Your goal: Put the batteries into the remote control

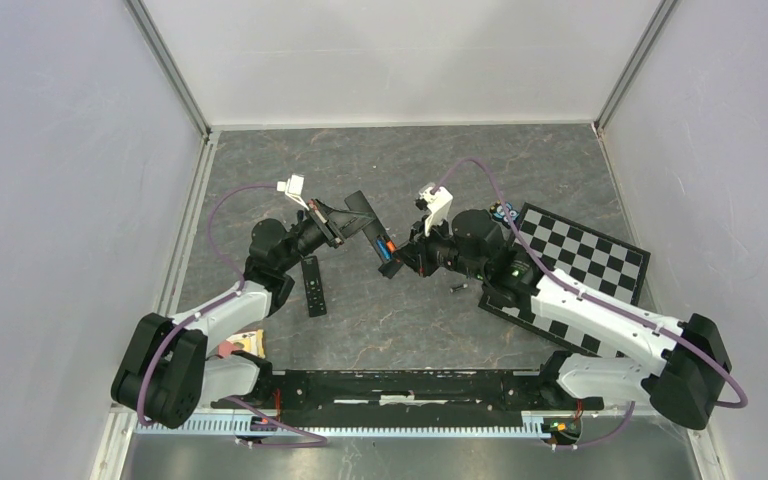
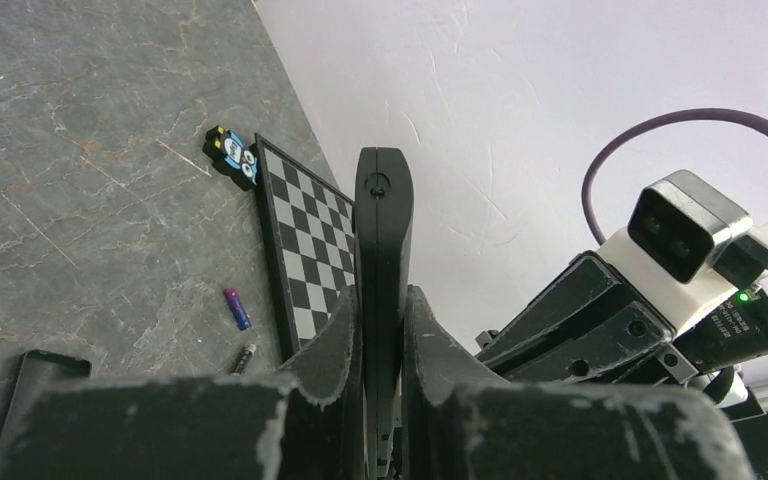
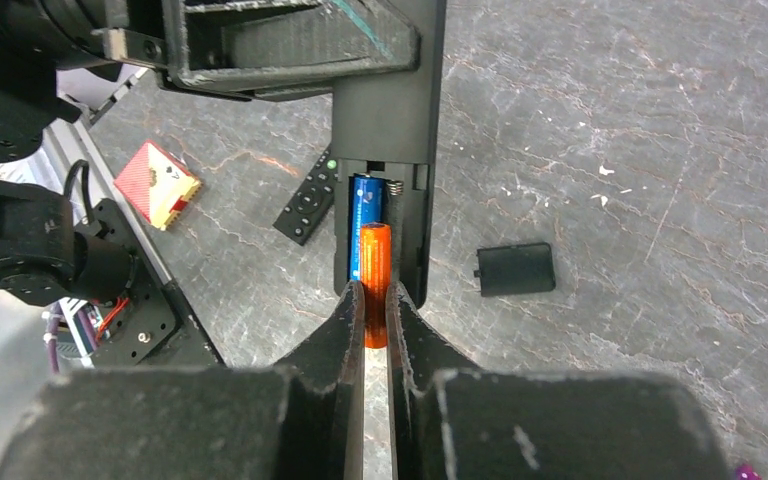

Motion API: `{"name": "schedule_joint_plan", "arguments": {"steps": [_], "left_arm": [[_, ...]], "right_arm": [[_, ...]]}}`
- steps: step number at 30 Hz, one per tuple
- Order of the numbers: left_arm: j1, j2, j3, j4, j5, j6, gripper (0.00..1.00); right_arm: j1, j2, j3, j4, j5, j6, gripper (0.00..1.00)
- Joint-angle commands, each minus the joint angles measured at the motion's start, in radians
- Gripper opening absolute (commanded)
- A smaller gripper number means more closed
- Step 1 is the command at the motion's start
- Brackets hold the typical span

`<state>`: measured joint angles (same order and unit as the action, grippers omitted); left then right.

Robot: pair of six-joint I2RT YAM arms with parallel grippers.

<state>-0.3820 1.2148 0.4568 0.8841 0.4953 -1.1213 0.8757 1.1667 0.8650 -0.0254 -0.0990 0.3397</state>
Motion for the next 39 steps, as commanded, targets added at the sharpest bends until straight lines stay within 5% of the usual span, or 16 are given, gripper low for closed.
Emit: {"name": "schedule_joint_plan", "arguments": {"steps": [1, 30, 39], "left_arm": [[-0.003, -0.008, 0.009, 0.038, -0.023, -0.042, 0.02], [-0.003, 0.060, 0.020, 0.049, 0.002, -0.195, 0.02], [-0.004, 0.061, 0.013, 0.042, -0.002, -0.204, 0.02]], "right_arm": [[0.006, 0.022, 0.060, -0.024, 0.043, -0.020, 0.08], [0.018, 0.119, 0.132, -0.138, 0.084, -0.028, 0.25], [0.019, 0.100, 0.158, -0.114, 0.090, 0.018, 0.44]]}}
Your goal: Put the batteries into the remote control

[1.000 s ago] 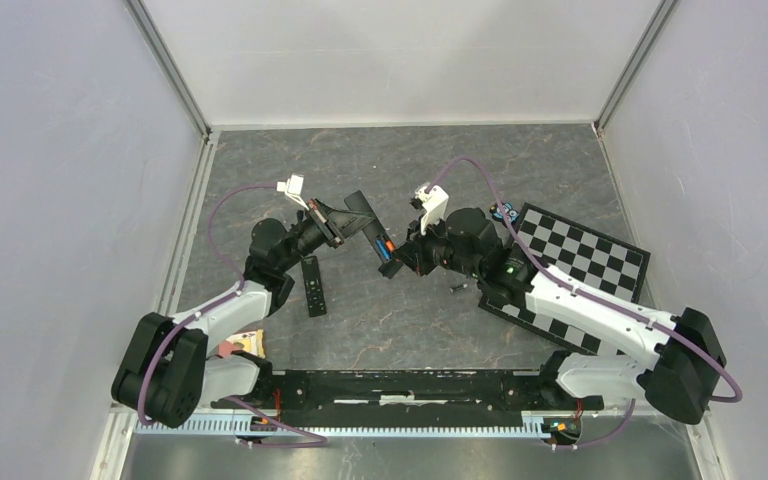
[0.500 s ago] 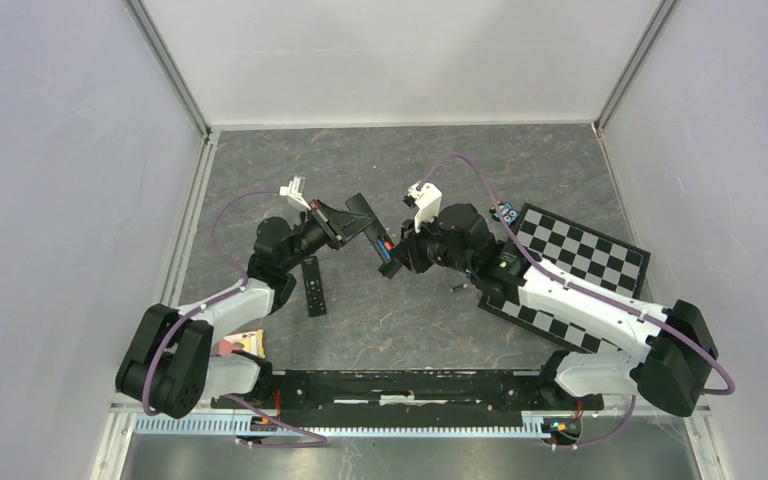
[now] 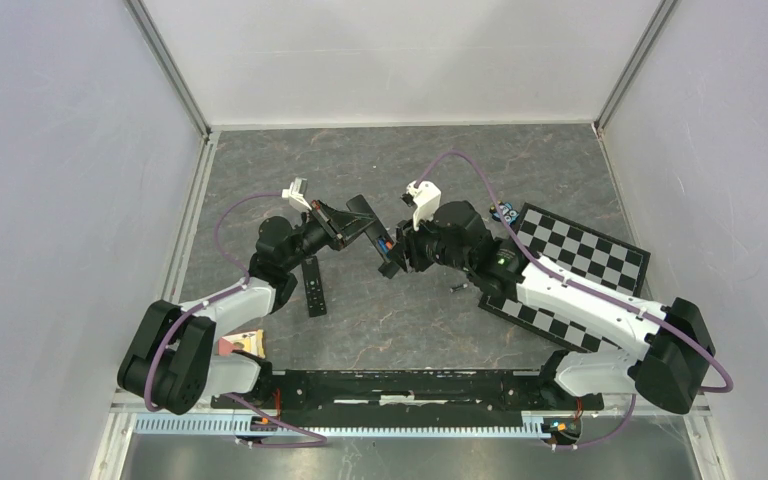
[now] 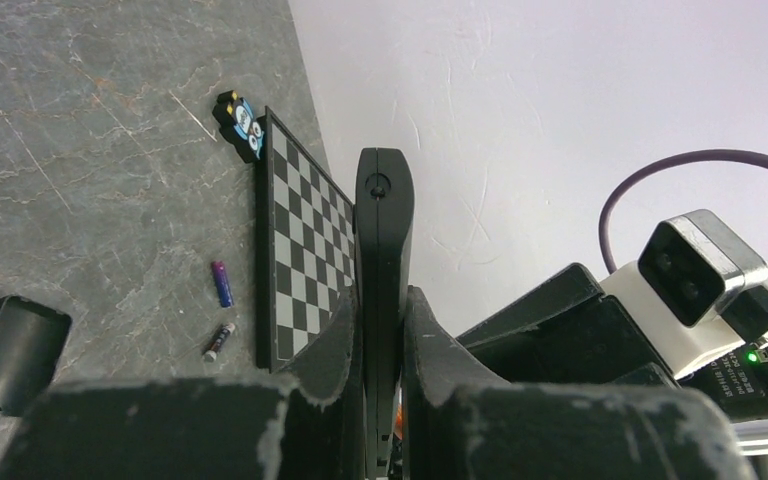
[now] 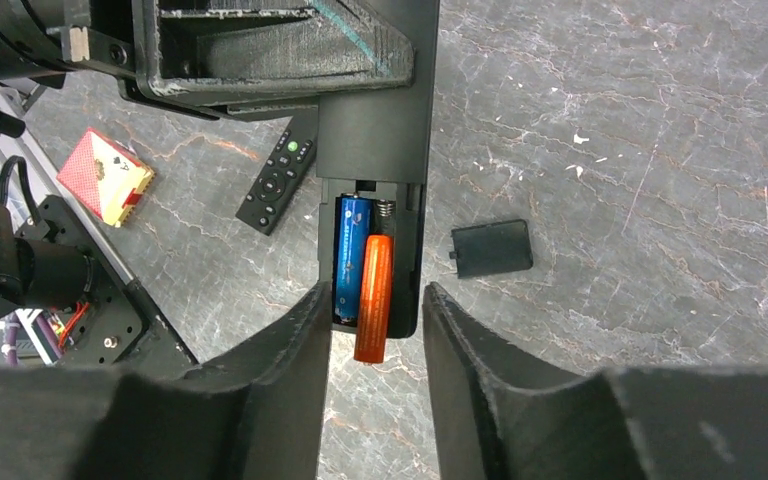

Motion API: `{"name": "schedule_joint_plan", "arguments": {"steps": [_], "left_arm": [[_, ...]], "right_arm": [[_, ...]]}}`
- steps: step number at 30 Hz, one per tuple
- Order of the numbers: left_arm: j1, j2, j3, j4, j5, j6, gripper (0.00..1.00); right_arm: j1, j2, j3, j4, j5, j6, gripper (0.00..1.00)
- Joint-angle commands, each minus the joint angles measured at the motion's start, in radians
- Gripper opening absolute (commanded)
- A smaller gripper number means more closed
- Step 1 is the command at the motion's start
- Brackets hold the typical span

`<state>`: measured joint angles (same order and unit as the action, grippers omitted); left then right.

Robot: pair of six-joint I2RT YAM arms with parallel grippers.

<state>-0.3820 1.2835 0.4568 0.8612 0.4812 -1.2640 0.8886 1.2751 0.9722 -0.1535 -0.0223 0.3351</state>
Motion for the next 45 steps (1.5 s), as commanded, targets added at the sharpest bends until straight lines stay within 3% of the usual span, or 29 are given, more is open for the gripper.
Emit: {"name": "schedule_joint_plan", "arguments": {"steps": [1, 7, 12, 17, 23, 33, 38, 41, 45], "left_arm": [[-0.004, -0.009, 0.012, 0.064, 0.011, -0.064, 0.02], [-0.003, -0.019, 0.011, 0.054, 0.009, -0.081, 0.02], [-0.004, -0.028, 0.007, 0.055, 0.002, -0.156, 0.02], [-0.003, -0.037, -0.002, 0.051, -0.012, -0.284, 0.02], [-0.004, -0.038, 0.001, 0.094, -0.006, -0.384, 0.02], [-0.003, -0.016, -0.010, 0.193, -0.026, -0.553, 0.02], [-0.007, -0.034, -0.001, 0.179, -0.033, -0.568, 0.02], [-0.015, -0.049, 0.001, 0.156, -0.050, -0.560, 0.02], [-0.022, -0.081, -0.024, 0.151, -0.109, -0.560, 0.02]], "right_arm": [[0.006, -0.013, 0.055, 0.019, 0.013, 0.030, 0.48], [0.004, -0.062, 0.044, 0.096, 0.008, 0.103, 0.82], [0.003, -0.147, -0.064, 0.217, 0.074, 0.245, 0.98], [0.002, -0.285, -0.263, 0.452, 0.142, 0.464, 0.98], [0.005, -0.378, -0.391, 0.581, 0.206, 0.578, 0.98], [0.004, -0.336, -0.460, 0.767, 0.157, 0.730, 0.95], [0.004, -0.311, -0.467, 0.850, 0.162, 0.766, 0.93], [0.004, -0.290, -0.460, 0.853, 0.164, 0.773, 0.89], [0.005, -0.278, -0.457, 0.845, 0.176, 0.764, 0.74]]}}
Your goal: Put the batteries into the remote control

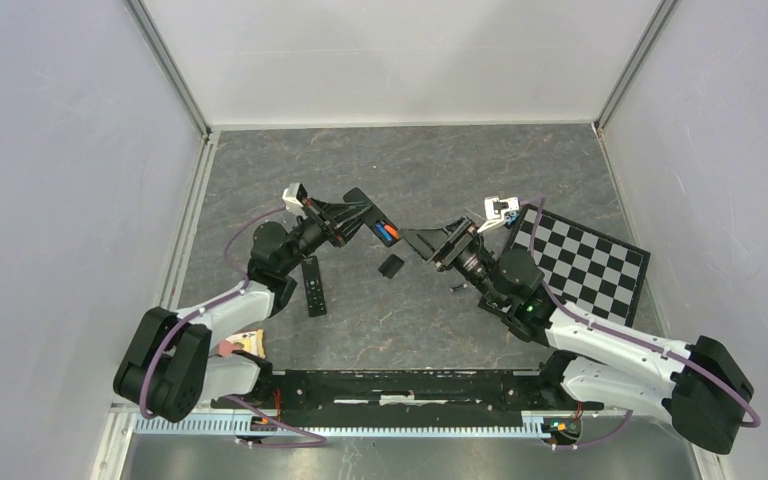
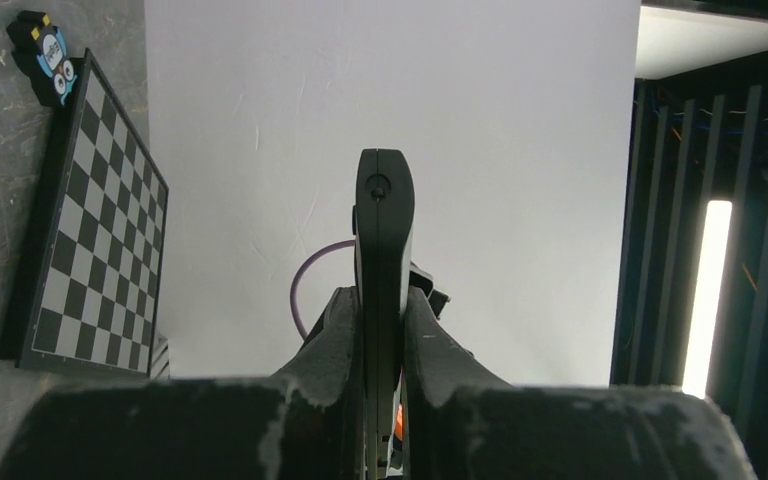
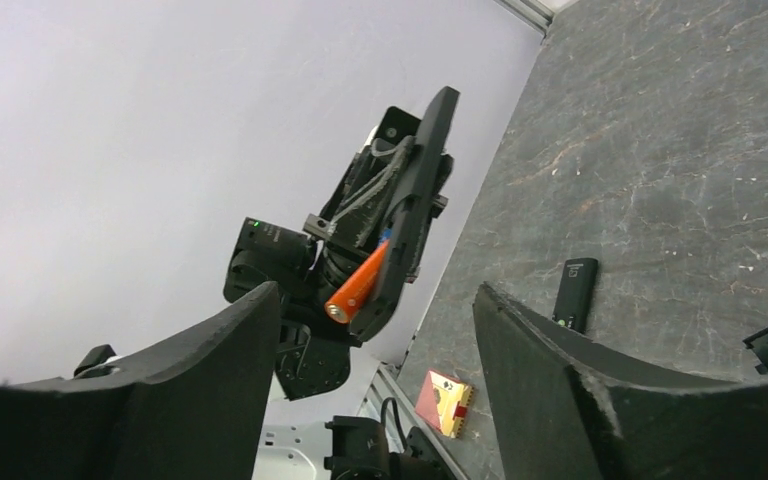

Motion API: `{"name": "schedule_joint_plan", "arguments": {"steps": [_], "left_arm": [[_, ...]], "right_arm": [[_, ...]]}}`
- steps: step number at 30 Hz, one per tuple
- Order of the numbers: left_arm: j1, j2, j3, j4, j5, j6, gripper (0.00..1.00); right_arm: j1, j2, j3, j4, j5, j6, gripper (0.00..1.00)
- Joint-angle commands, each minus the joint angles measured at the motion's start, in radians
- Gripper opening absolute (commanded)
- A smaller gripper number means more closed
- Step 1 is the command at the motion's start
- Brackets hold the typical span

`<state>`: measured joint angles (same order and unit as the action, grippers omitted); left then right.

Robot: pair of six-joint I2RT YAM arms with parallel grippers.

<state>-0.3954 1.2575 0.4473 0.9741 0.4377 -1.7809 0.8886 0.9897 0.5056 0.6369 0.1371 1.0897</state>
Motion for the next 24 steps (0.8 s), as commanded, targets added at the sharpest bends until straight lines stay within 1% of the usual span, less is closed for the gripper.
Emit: {"name": "schedule_joint_plan", "arguments": {"steps": [1, 6, 8, 19, 21, 24], "left_arm": [[-0.010, -0.060, -0.018, 0.032, -0.074, -0.043, 0.02], [-0.020, -0.060, -0.006, 0.032, -0.076, -0.037, 0.02], [-0.031, -0.059, -0.004, 0.031, -0.086, -0.034, 0.02], [-0.037, -0.058, 0.010, 0.020, -0.085, -0.012, 0.02], [-0.037, -0.058, 0.010, 0.021, -0.082, -0.011, 0.02], [-0.037, -0.058, 0.008, 0.020, -0.083, -0.007, 0.02]], "right_arm": [[0.003, 0.006, 0.007, 0.053, 0.022, 0.008, 0.73], [0.004, 0.012, 0.002, 0.066, 0.029, -0.006, 0.66], [0.004, 0.015, 0.015, 0.032, 0.037, -0.010, 0.64], [0.005, 0.020, 0.033, -0.026, 0.039, -0.017, 0.62], [0.004, 0.019, 0.033, -0.033, 0.042, -0.016, 0.63], [0.004, 0.012, 0.032, -0.032, 0.048, -0.023, 0.72]]}}
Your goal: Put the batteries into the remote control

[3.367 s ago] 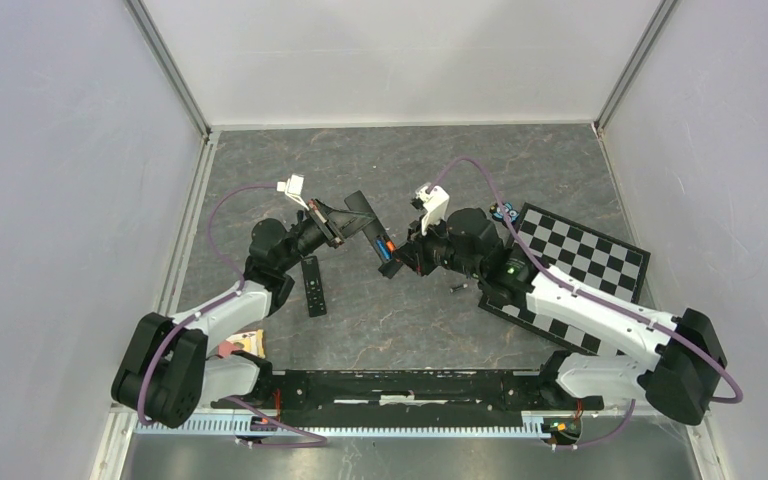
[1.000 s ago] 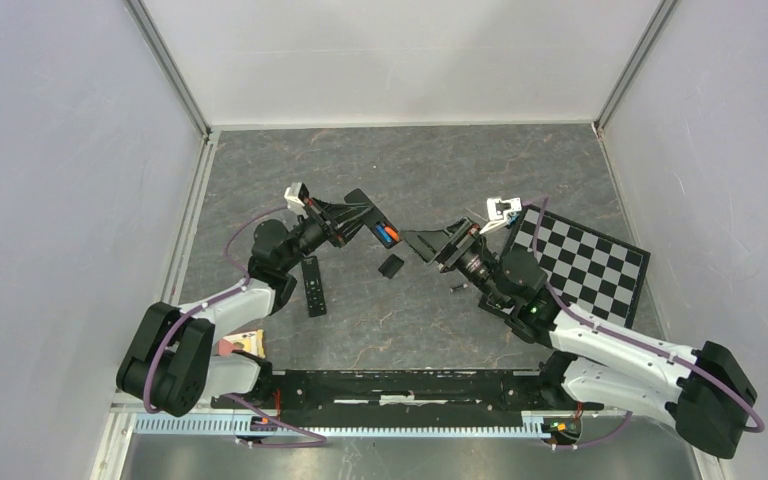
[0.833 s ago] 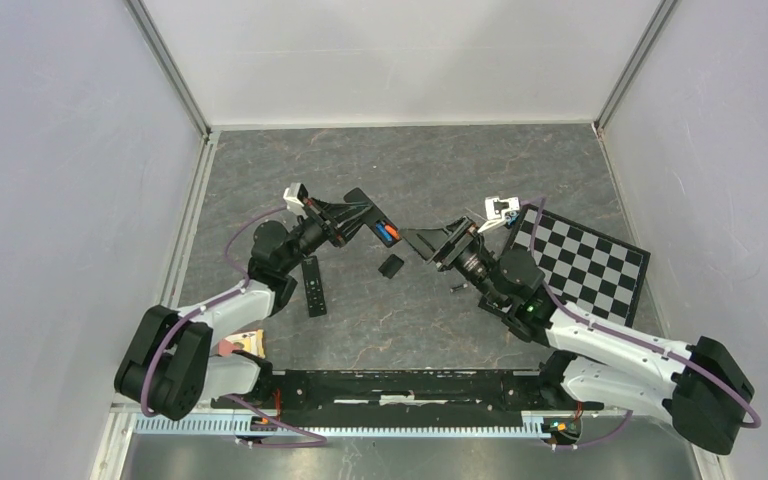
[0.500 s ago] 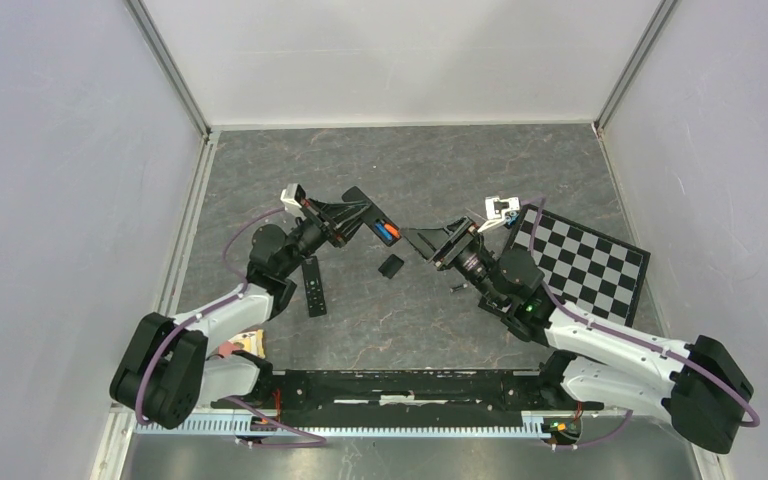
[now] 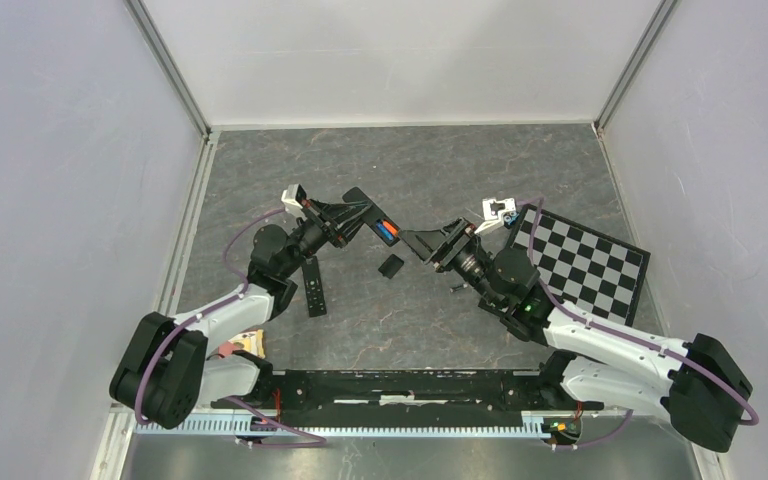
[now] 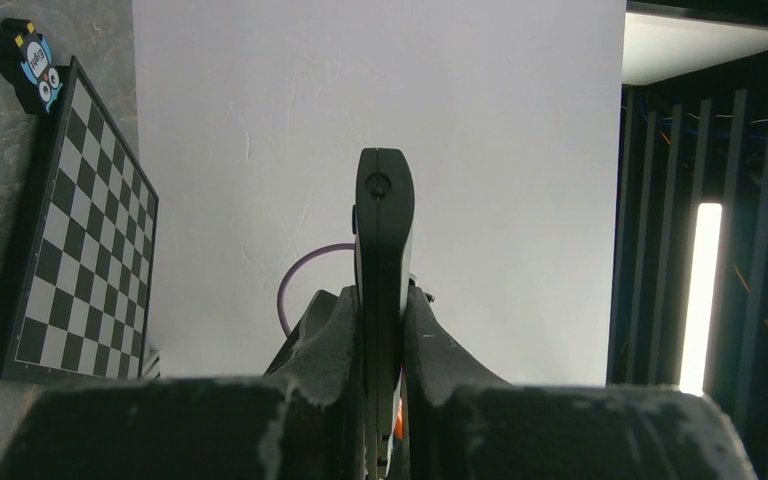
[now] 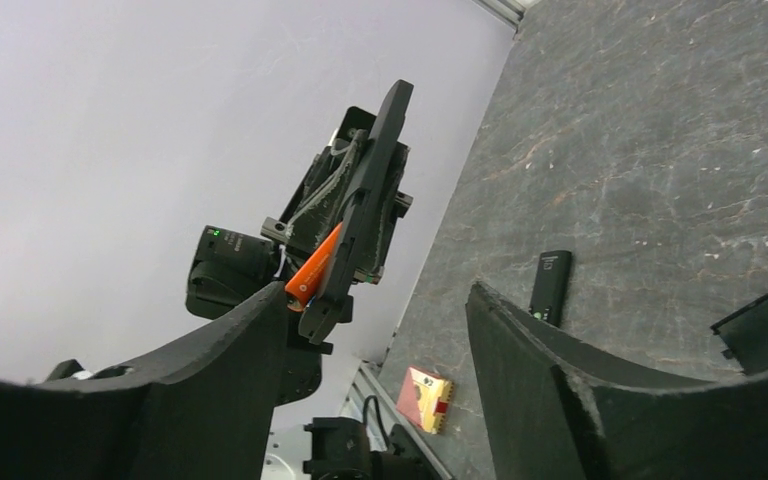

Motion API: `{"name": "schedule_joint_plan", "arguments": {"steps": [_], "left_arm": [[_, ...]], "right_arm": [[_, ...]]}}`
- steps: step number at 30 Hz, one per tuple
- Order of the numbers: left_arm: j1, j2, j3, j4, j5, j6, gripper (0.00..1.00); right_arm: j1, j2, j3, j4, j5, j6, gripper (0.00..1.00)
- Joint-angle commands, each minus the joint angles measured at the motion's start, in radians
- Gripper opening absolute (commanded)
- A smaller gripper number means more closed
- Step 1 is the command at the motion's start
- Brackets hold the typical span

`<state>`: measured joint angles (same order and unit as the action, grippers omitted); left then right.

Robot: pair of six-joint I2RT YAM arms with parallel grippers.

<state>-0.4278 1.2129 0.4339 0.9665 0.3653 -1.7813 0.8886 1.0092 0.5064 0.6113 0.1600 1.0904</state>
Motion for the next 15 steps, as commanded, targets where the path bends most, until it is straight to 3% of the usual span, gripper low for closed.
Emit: {"name": "schedule_joint_plan", "arguments": {"steps": [1, 5, 15], "left_arm": [[-0.005, -0.013, 0.023, 0.028, -0.011, -0.005, 0.02], [-0.006, -0.009, 0.027, 0.028, -0.008, -0.002, 0.02], [-0.003, -0.005, 0.031, 0.044, 0.011, -0.003, 0.02]], "right_arm": [[0.004, -0.013, 0.030, -0.002, 0.026, -0.027, 0.76], [0.004, -0.025, 0.024, 0.015, 0.022, -0.049, 0.83], [0.003, 0.018, 0.062, -0.037, 0.004, -0.074, 0.77]]}}
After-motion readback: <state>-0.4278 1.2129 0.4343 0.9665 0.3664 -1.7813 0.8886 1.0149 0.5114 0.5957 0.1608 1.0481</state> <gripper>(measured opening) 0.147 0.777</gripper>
